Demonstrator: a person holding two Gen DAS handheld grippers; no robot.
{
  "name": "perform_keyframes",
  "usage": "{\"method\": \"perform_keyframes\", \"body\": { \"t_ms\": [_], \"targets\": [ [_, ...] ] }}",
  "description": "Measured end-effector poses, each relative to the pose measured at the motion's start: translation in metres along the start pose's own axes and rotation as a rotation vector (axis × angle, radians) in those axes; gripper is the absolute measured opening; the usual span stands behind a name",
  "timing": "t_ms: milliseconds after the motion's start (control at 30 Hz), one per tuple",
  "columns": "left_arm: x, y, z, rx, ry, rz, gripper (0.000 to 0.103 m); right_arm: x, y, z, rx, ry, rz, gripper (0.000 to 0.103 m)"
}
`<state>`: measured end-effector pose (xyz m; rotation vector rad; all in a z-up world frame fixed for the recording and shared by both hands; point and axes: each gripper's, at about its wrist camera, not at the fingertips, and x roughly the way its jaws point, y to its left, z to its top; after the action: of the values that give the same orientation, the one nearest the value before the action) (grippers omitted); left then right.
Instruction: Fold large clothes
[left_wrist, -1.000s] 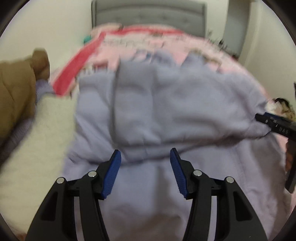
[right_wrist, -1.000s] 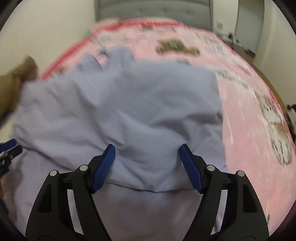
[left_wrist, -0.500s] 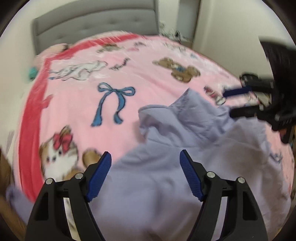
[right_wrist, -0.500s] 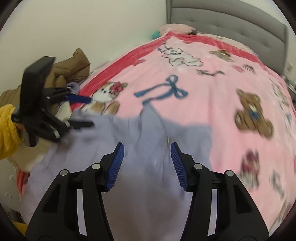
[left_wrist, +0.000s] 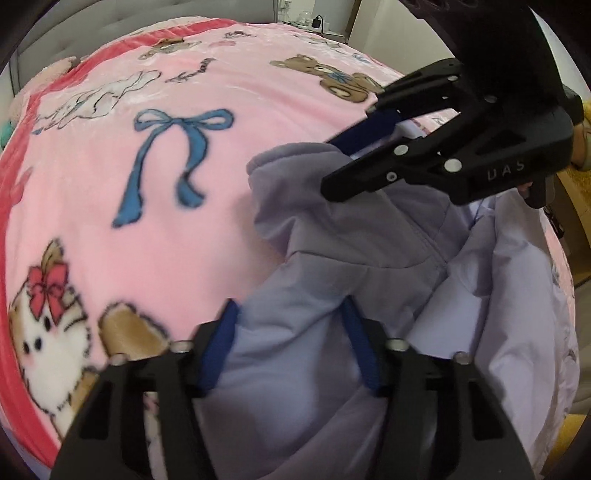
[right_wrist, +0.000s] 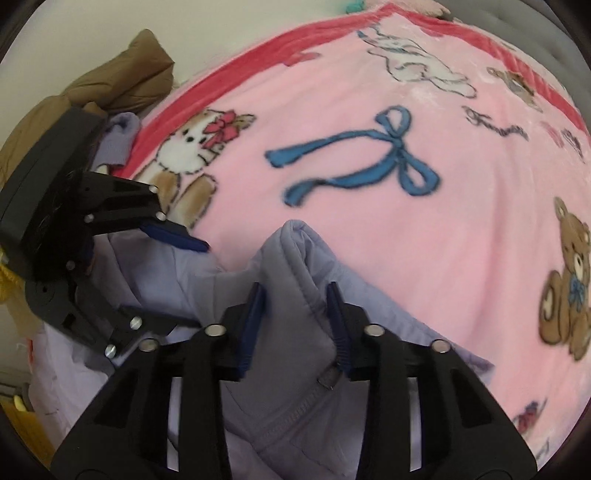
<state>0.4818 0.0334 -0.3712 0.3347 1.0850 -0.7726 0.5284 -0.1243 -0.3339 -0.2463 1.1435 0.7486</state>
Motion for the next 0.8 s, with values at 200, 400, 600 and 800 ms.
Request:
{"method": "perform_keyframes", "body": {
  "t_ms": [200, 400, 600, 800],
  "targets": [
    [-0.016, -0.004, -0.019, 0.003, -0.043, 0.021, 0.004, -0.016, 0.003, -0.003, 0.008, -0.080, 0.027, 0.013],
    [-0.024, -0.002, -0.032, -0.102, -0.051, 0.025, 0.003, 0.001, -0.010, -0.005, 0.150, -0.066, 0.015, 0.013],
    [-0.018, -0.003, -0.026, -0.091, -0.037, 0.067, 0.003, 0.009, -0.003, 0.003, 0.159, -0.058, -0.013, 0.046],
    [-0.019, -0.001, -0.026, -0.095, -0.048, 0.064, 0.003, 0.007, -0.003, 0.040, 0.141, -0.041, -0.036, 0.037]
  ]
}}
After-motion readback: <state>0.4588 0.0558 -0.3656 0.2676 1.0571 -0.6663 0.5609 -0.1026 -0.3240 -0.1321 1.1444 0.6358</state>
